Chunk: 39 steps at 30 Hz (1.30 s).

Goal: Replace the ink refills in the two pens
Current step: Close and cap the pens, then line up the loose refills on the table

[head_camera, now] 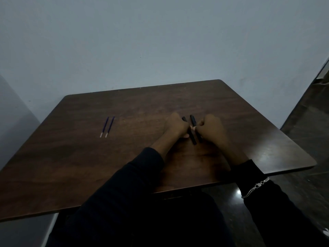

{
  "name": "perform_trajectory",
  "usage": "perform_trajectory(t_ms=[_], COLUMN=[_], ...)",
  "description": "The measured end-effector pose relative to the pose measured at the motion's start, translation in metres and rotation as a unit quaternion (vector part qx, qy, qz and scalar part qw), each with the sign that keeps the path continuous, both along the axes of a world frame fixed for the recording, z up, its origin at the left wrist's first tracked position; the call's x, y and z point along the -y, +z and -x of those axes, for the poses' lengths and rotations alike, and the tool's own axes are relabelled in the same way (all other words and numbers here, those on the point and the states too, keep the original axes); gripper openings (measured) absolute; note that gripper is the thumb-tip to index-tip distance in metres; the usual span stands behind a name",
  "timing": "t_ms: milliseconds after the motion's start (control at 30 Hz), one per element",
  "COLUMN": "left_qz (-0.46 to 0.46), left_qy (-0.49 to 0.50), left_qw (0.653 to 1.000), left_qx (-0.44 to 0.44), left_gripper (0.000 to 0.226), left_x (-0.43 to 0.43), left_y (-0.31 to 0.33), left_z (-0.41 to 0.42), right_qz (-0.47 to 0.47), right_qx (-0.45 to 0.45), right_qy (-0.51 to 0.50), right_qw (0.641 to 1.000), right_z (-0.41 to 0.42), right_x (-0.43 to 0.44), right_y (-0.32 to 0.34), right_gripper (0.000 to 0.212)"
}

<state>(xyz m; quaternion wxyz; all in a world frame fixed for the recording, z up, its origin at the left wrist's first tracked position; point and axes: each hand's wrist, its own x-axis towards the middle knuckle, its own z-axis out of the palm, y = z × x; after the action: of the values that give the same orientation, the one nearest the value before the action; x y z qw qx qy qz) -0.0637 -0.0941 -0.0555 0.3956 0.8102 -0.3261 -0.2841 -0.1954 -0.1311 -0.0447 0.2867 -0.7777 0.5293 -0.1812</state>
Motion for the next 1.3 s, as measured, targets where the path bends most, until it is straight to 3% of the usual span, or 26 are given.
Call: perform_trajectory(t_ms=[267, 467, 600, 800, 900, 1033, 1300], left_qz=[0.021, 0.065, 0.089, 0.103, 0.068, -0.024, -0.137], left_qy=[0.012, 0.003, 0.017, 0.102, 0.147, 0.16, 0.069], left_qw=[0.999, 0.998, 0.994, 0.98, 0.975, 0.967, 0.962], left_qx=[-0.035, 0.006, 0.064, 0.136, 0.154, 0.197, 0.227], left_gripper=[0.031, 0.023, 0.018, 0.022, 0.013, 0.022, 0.029], left_x=[-0.022, -0.07, -0.105, -0.157, -0.169, -0.17, -0.152], left_y=[0.008, 0.01, 0.019, 0.028, 0.028, 0.024, 0.03], left_z=[-0.001, -0.02, -0.049, -0.128, -0.175, -0.214, -0.237], right_qz=[-0.001, 0.084, 0.111, 0.0, -0.046, -0.12, -0.164], right_qx=[0.039, 0.104, 0.136, 0.124, 0.11, 0.087, 0.086], right_qy=[-0.009, -0.049, 0.014, 0.15, 0.179, 0.184, 0.18], right_qw=[0.999, 0.99, 0.984, 0.981, 0.977, 0.972, 0.966], right_z=[0.005, 0.001, -0.025, -0.088, -0.132, -0.196, -0.27], right_x=[0.0, -0.011, -0.042, -0.08, -0.089, -0.088, -0.088], right_y=[-0.003, 0.003, 0.023, 0.028, 0.022, 0.013, 0.005], right_gripper=[0.032, 0.017, 0.015, 0.018, 0.023, 0.015, 0.024])
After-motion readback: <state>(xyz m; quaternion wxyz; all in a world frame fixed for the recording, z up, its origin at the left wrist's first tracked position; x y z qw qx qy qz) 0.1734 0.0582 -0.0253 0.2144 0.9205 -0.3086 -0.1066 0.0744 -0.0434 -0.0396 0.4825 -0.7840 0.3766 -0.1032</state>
